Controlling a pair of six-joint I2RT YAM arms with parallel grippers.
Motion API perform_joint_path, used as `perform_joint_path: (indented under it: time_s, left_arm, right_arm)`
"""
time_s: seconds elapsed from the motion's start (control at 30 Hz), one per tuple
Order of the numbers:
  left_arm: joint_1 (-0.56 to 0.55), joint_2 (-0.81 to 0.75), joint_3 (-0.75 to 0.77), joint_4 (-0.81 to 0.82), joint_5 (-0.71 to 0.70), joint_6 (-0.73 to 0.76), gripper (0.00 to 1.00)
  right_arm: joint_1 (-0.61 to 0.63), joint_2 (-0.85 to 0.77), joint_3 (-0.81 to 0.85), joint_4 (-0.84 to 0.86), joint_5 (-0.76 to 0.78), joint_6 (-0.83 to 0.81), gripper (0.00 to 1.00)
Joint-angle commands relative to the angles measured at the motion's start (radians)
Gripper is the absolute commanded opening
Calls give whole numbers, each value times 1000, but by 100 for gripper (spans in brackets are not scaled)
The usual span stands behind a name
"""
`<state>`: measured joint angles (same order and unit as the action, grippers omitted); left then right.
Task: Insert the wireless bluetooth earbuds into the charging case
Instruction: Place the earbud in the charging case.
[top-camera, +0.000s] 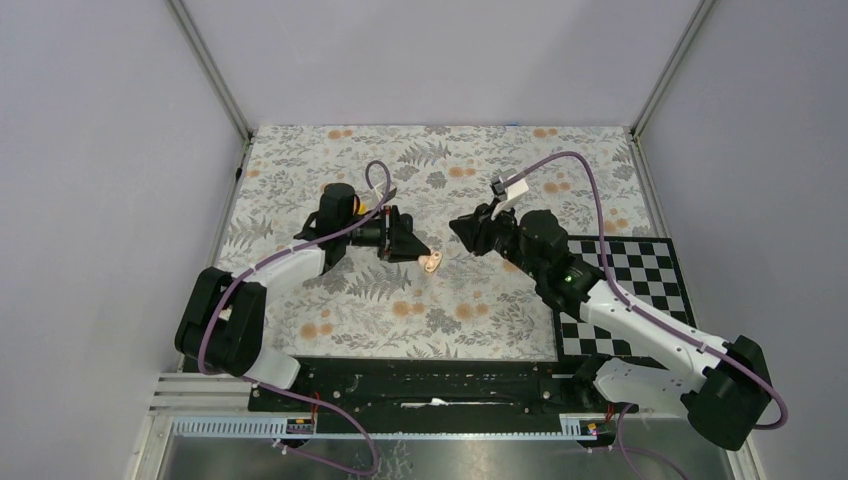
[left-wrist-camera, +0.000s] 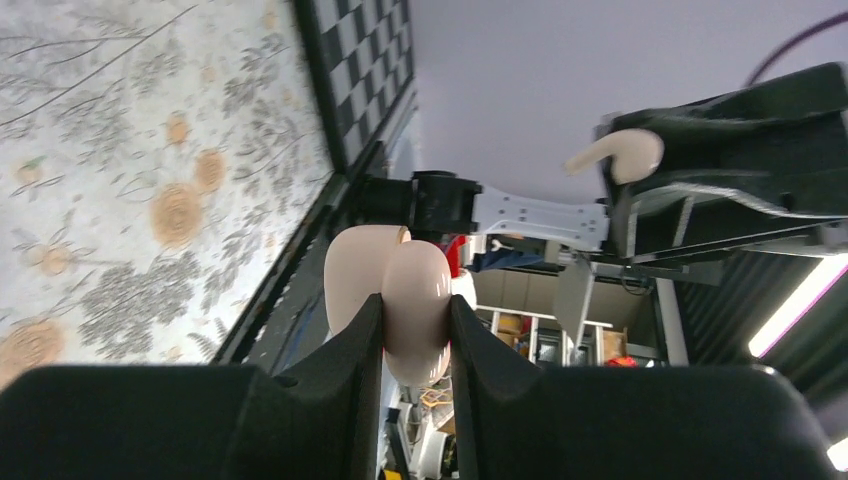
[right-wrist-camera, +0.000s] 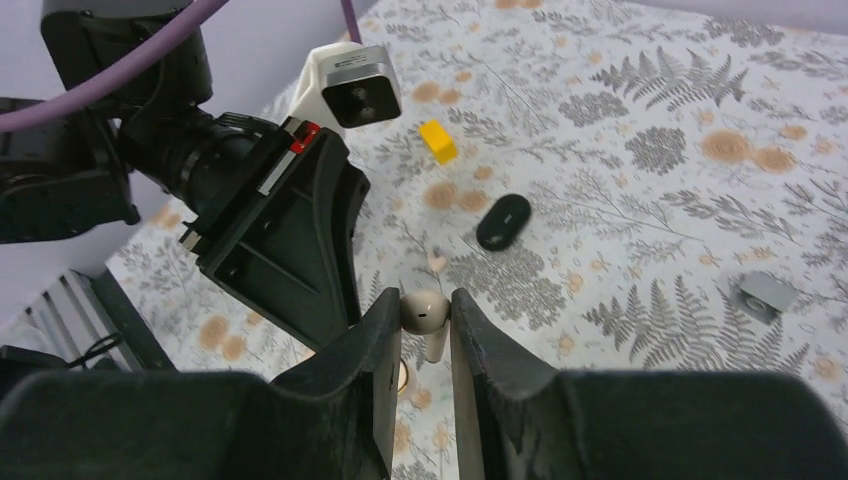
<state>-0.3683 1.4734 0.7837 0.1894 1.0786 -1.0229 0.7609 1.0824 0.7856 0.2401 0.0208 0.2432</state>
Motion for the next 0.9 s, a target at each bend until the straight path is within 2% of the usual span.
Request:
perform_joint_path:
  time_s: [0.0, 0.53, 0.77, 0.87]
  left_arm:
    - [2, -25, 25, 282, 70, -205, 0]
    - [0, -39, 35, 383, 85, -356, 0]
    - [0, -23, -18, 634, 71, -598, 0]
    - [-1, -17, -19, 652, 70, -619, 0]
  right_arm:
    - [-1, -30, -35, 185, -41, 61, 23]
    - [6, -11, -78, 297, -96, 112, 23]
    - [16, 5, -82, 319, -102, 103, 23]
    - [19, 11, -81, 324, -99, 98, 23]
